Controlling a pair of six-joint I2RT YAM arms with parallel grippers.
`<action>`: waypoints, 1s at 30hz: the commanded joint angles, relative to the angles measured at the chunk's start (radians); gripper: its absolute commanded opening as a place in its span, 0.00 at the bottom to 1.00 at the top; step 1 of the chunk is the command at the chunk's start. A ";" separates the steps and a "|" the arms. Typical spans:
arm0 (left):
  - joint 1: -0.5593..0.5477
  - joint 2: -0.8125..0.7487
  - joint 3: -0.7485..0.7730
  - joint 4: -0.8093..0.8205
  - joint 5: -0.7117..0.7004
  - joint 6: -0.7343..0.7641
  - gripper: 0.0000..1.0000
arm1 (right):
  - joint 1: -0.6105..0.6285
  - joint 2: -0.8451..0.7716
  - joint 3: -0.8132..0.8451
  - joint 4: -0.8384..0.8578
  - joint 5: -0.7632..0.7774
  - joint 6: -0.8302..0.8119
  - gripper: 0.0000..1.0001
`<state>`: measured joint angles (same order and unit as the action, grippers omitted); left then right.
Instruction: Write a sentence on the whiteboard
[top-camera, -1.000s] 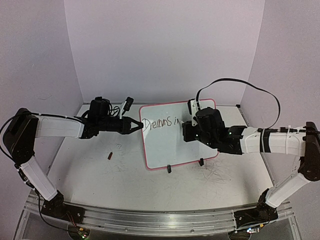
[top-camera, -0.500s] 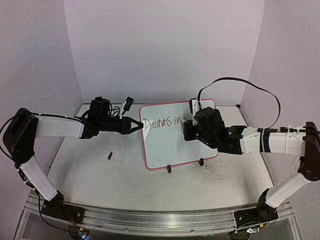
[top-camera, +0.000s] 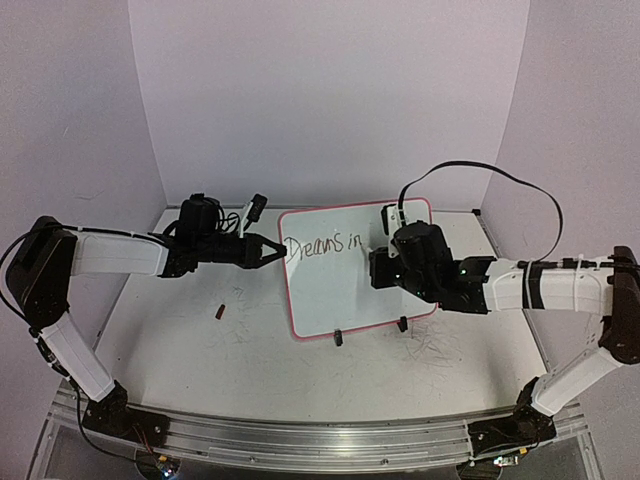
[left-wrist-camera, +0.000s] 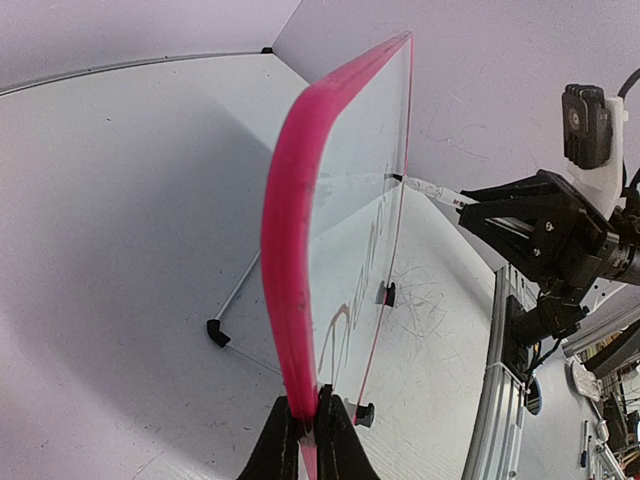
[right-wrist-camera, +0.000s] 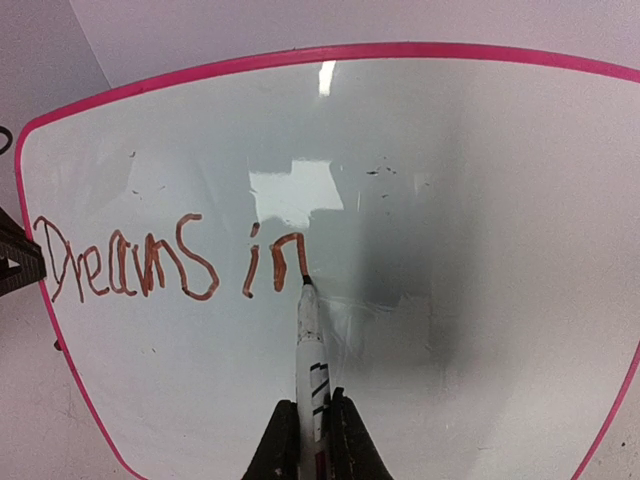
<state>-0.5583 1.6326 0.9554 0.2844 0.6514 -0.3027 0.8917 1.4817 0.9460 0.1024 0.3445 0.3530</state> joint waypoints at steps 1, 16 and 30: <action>-0.029 -0.022 0.029 -0.030 0.014 0.053 0.00 | -0.005 -0.027 -0.023 -0.038 -0.001 0.021 0.00; -0.030 -0.017 0.032 -0.031 0.015 0.054 0.00 | -0.040 -0.046 0.069 -0.010 -0.030 -0.049 0.00; -0.031 -0.019 0.032 -0.034 0.013 0.057 0.00 | -0.057 0.012 0.114 0.012 -0.045 -0.070 0.00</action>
<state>-0.5606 1.6325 0.9558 0.2847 0.6518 -0.2909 0.8398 1.4733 1.0213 0.0826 0.3014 0.2960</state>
